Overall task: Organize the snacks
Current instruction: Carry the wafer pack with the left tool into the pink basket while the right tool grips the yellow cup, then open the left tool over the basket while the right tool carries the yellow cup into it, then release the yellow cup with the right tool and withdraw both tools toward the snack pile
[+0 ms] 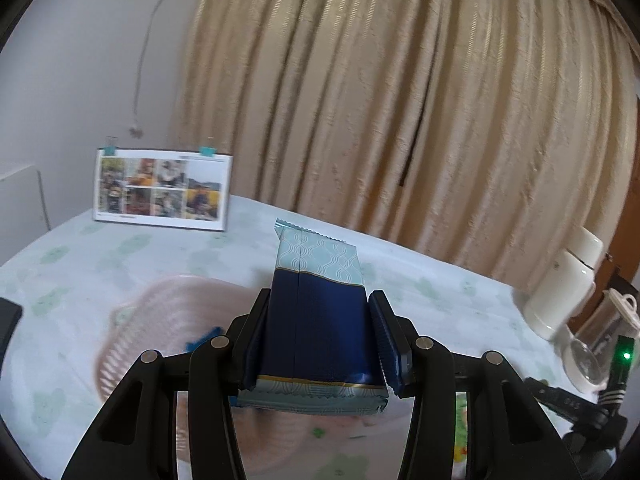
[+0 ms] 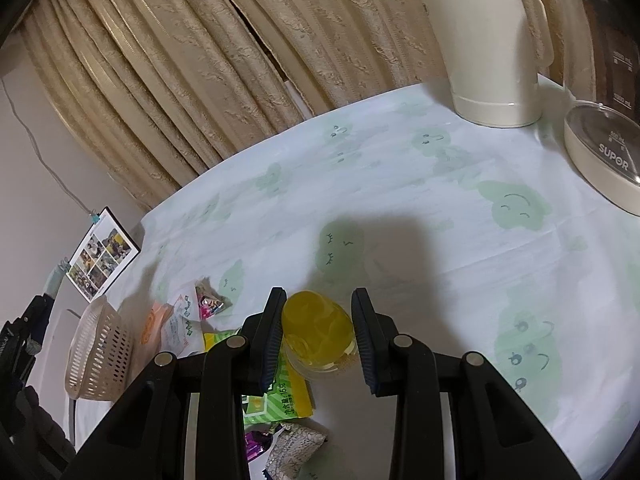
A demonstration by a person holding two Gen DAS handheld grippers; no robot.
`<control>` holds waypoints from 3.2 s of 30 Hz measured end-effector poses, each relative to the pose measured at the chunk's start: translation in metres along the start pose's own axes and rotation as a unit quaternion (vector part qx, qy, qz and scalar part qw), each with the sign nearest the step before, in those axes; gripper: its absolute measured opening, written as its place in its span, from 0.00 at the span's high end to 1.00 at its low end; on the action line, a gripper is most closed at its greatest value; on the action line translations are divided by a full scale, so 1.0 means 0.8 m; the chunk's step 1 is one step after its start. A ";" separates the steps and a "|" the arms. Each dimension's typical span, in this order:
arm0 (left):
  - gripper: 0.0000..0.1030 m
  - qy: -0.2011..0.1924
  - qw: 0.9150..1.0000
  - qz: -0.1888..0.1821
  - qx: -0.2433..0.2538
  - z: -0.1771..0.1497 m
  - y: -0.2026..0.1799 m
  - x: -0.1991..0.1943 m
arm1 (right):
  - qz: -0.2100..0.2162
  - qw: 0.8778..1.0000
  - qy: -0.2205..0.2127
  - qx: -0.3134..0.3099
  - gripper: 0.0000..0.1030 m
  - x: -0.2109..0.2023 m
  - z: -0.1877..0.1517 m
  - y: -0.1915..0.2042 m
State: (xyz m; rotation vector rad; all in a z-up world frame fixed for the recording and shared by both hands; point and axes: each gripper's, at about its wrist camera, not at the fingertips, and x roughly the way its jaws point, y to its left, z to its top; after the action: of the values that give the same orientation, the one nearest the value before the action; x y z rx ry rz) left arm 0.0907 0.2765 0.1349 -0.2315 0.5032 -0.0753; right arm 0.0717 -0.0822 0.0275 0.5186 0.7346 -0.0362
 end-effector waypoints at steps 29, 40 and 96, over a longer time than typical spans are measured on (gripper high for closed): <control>0.37 -0.043 0.990 0.112 -0.071 -0.015 0.092 -0.018 | 0.101 0.991 0.017 -0.085 0.70 -0.009 -0.033 0.108; 0.37 -0.050 0.987 0.107 -0.105 -0.013 0.109 -0.026 | 0.184 0.967 0.042 -0.172 0.70 -0.004 -0.049 0.247; 0.37 -0.002 0.999 -0.023 0.029 -0.051 -0.020 -0.016 | 0.034 0.997 0.037 -0.057 0.37 0.012 -0.018 0.067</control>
State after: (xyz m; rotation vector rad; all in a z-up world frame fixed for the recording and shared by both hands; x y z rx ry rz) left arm 0.0596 0.2543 0.1104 -0.1865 0.4902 -0.1342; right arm 0.0814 -0.0272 0.0359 0.4373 0.7861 0.0895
